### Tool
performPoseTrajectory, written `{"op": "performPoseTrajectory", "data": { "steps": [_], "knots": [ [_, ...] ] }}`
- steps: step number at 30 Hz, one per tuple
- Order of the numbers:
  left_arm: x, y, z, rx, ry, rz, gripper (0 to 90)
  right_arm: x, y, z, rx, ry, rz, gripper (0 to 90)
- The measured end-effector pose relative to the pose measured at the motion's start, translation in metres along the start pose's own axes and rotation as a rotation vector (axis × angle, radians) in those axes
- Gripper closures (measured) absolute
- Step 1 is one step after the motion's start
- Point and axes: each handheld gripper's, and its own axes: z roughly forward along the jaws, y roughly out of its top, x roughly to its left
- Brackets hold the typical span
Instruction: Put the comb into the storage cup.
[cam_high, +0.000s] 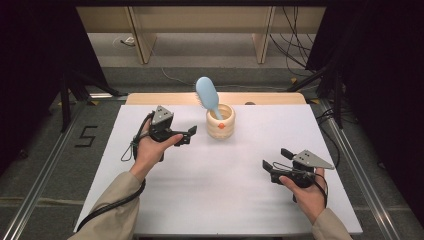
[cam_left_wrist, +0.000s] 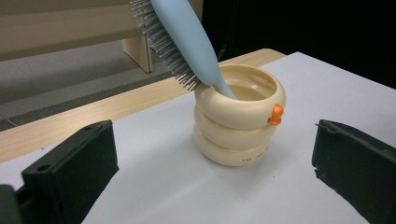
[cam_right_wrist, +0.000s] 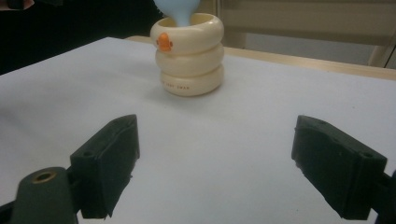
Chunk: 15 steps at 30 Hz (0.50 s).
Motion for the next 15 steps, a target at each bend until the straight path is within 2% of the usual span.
{"op": "performPoseTrajectory", "data": {
  "steps": [15],
  "knots": [
    [-0.002,-0.010,-0.017,0.005,-0.015,0.013,0.0,-0.001,0.000,-0.001,0.000,-0.006,-0.001,15.9]
  ]
}}
